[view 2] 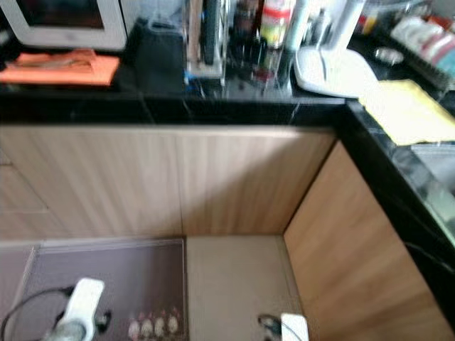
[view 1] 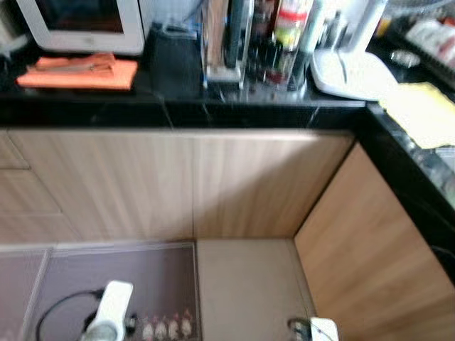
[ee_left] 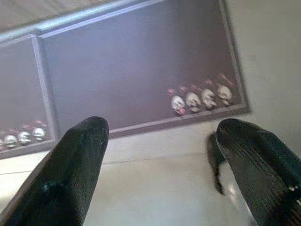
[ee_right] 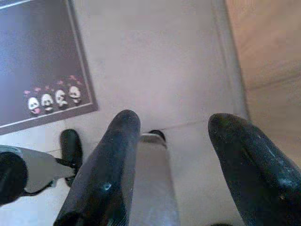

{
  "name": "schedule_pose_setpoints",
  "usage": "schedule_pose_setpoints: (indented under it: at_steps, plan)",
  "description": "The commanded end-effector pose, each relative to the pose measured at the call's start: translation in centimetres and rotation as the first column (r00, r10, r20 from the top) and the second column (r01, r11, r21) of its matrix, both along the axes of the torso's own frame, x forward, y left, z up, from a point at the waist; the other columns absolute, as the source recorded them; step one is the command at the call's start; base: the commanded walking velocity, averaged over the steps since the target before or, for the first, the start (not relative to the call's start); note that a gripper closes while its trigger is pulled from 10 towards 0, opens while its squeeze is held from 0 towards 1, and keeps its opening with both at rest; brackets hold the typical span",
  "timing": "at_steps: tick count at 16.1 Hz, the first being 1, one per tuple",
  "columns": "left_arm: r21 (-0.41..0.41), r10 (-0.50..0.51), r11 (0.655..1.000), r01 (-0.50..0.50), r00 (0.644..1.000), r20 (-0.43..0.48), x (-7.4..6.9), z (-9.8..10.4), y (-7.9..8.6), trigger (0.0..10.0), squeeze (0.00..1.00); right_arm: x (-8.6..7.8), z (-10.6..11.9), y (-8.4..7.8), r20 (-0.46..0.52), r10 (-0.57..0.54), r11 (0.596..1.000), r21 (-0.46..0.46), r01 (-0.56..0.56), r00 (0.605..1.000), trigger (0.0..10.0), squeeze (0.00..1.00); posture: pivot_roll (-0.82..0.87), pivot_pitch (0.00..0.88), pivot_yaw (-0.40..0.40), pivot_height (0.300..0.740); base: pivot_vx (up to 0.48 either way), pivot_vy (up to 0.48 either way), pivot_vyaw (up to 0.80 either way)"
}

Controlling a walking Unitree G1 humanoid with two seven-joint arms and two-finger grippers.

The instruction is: Kitchen organization

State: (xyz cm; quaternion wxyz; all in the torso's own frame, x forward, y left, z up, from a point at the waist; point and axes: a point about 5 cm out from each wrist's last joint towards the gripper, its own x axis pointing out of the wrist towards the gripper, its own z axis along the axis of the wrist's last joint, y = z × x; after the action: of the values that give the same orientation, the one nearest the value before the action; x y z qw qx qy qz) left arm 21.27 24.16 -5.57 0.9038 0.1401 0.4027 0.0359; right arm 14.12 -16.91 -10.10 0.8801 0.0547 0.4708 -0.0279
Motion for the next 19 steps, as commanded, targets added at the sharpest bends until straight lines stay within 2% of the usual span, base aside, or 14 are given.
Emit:
schedule_pose_setpoints:
  at_steps: [1,4,5,7,11,14,16,17,19]
  plan:
    - [-0.018,-0.002,1.000,0.002,1.000,-0.018,-0.30,-0.41,-0.74,10.0,0.00,-0.91,-0.21,-1.19,-0.021,-0.020,0.999,-0.033,0.019,1.000,10.0,0.00,0.04,0.069,-0.070,0.740,0.000,0.307,0.00]
    - [-0.019,-0.003,1.000,0.002,1.000,-0.018,-0.30,-0.43,-0.80,10.0,0.00,-0.84,-0.10,-1.55,-0.010,0.018,0.997,-0.073,-0.018,1.000,10.0,0.00,0.05,0.073,-0.071,0.740,0.000,0.310,0.53]
    - [-0.020,-0.003,1.000,0.003,1.000,-0.018,-0.31,-0.44,-0.81,10.0,0.00,-0.96,-0.13,-1.66,-0.012,-0.004,0.998,-0.065,0.003,1.000,10.0,0.00,0.05,0.073,-0.071,0.740,0.000,0.307,0.80]
    - [-0.019,-0.004,1.000,0.004,1.000,-0.018,-0.30,-0.43,-0.80,10.0,0.00,-1.12,-0.19,-1.70,-0.016,-0.031,0.999,-0.037,0.030,0.999,10.0,0.00,0.05,0.073,-0.071,0.740,0.000,0.309,0.00]
    - [-0.018,-0.004,1.000,0.004,1.000,-0.018,-0.27,-0.41,-0.78,10.0,0.00,-1.10,-0.14,-1.99,-0.016,0.010,0.997,-0.076,-0.011,1.000,10.0,0.00,0.05,0.074,-0.069,0.740,0.000,0.305,0.20]
    - [-0.020,-0.009,1.000,0.008,1.000,-0.018,-0.22,-0.39,-0.84,10.0,0.00,-1.20,-0.18,-2.07,-0.021,-0.021,0.998,-0.055,0.020,1.000,10.0,0.00,0.05,0.071,-0.066,0.740,0.000,0.306,0.27]
    - [-0.021,-0.013,1.000,0.012,1.000,-0.019,-0.21,-0.41,-0.91,10.0,0.00,-1.08,-0.16,-1.94,-0.020,-0.001,0.998,-0.064,-0.001,1.000,10.0,0.00,0.05,0.068,-0.066,0.740,0.000,0.307,0.00]
    - [-0.021,-0.013,1.000,0.013,1.000,-0.019,-0.20,-0.41,-0.93,10.0,0.00,-1.03,-0.14,-1.90,-0.022,0.030,0.995,-0.090,-0.032,0.999,10.0,0.00,0.05,0.068,-0.066,0.740,0.000,0.304,0.80]
    - [-0.021,-0.015,1.000,0.014,1.000,-0.019,-0.18,-0.40,-0.94,10.0,0.00,-1.12,-0.19,-1.88,-0.025,0.010,0.997,-0.079,-0.012,1.000,10.0,0.00,0.06,0.065,-0.064,0.740,0.000,0.306,0.80]
